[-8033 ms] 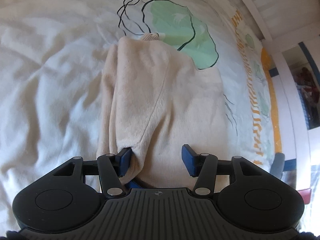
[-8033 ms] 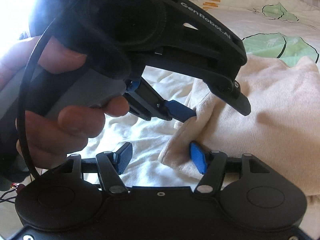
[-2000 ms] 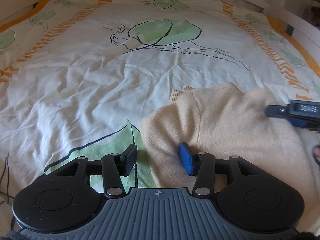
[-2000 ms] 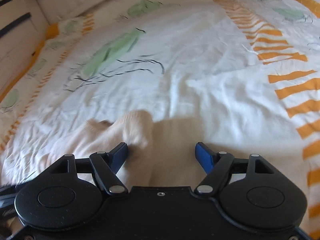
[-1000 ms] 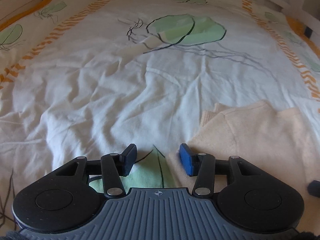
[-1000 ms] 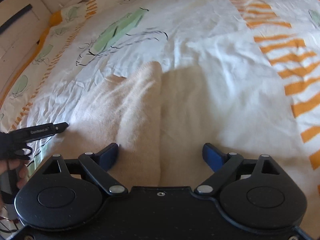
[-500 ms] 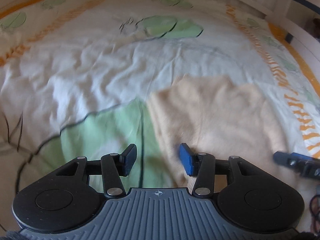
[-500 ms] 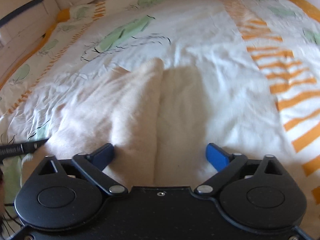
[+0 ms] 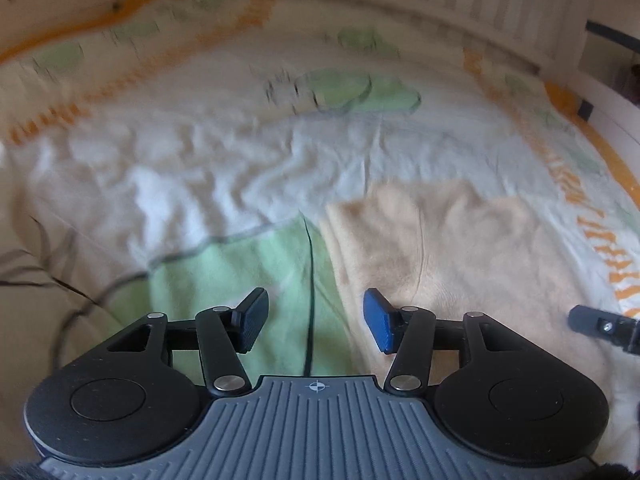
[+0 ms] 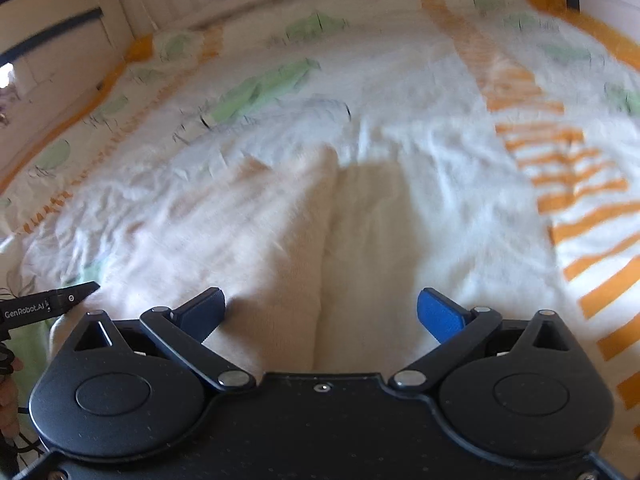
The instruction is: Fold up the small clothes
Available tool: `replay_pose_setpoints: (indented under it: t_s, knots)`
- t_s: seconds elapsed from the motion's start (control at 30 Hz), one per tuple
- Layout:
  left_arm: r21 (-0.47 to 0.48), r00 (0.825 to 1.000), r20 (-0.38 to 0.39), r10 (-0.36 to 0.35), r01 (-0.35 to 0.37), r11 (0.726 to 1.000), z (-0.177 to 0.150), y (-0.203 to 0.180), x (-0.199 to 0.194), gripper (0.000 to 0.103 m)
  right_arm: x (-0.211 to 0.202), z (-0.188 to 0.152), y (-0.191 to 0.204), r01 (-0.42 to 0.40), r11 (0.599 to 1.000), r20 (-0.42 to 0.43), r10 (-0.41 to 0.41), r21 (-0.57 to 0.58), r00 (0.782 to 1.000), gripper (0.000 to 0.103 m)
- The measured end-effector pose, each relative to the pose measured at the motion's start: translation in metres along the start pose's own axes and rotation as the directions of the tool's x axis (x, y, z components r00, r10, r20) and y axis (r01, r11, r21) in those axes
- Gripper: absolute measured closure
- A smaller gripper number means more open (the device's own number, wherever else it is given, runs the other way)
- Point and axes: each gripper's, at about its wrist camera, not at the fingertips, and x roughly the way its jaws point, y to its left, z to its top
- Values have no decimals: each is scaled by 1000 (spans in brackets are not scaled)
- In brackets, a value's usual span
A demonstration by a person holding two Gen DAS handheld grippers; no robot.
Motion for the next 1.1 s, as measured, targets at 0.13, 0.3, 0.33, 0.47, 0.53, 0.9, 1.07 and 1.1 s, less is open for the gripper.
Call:
replay_pose_setpoints:
  t_s: [0.13,0.3,0.33,0.47,0.53,0.9,1.07,1.1]
  knots:
    - [68,999,51,10,-14,998,-3,-15,-27,40,-30,-1,17,5,997,167,7,-72,986,1]
    - [97,998,63,22,-28,995,-14,-34,-51,37,-41,-4,28,-36,997,148,46,-70,988,1]
    - [94,998,52,27,-32,995,-16,-38,-53,37,-38,-5,28,-43,998,108,47,-40,993,1]
    - [81,1000,16,-9,7,997,-23,-47,-58,37,-32,-11,20,-101,991,-17,103,83,995,1]
    - [74,1000,-19,-9,10,997,-27,-48,-56,37,-35,-17,18,-108,990,-28,111,93,993,1]
    - [-3,997,-73,25,-25,1000,-34,-42,-65,37,-57,-32,31,34,999,23,-33,-33,999,1]
    - [28,996,-74,50,-48,998,-32,-46,-66,37,-57,-33,32,23,1000,11,-23,-20,1000,1]
    - [37,996,-79,46,-44,998,-32,-47,-66,37,-57,-33,32,23,1000,11,-22,-20,1000,1]
